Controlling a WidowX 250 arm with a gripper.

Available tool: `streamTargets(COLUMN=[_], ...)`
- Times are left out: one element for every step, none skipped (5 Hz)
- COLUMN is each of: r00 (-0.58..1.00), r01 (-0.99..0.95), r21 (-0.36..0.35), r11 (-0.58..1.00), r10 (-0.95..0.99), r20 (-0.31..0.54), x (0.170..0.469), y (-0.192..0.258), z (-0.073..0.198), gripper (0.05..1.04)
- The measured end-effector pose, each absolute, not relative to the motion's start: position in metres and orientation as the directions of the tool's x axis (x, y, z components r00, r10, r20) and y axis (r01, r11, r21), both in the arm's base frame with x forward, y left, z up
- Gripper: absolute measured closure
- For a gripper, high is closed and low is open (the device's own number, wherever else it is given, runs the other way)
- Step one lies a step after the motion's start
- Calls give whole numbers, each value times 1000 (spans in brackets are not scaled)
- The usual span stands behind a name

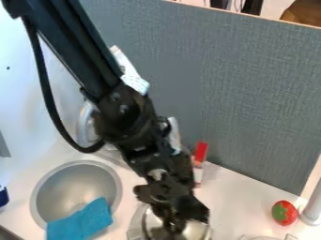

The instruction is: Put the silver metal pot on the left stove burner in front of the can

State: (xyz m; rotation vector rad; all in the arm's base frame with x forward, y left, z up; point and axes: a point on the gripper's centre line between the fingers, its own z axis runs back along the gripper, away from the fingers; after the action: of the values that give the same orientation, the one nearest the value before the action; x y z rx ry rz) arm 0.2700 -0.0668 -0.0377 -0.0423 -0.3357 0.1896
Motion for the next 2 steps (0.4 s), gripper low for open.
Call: streamTargets(r00=[930, 935], r01=[-207, -194], r21=[-64, -50], r11=[976, 980], r10=[217, 200], r20=[298, 294], x=[271, 280], y=[-55, -55], z=[-52, -64], gripper=[770, 770])
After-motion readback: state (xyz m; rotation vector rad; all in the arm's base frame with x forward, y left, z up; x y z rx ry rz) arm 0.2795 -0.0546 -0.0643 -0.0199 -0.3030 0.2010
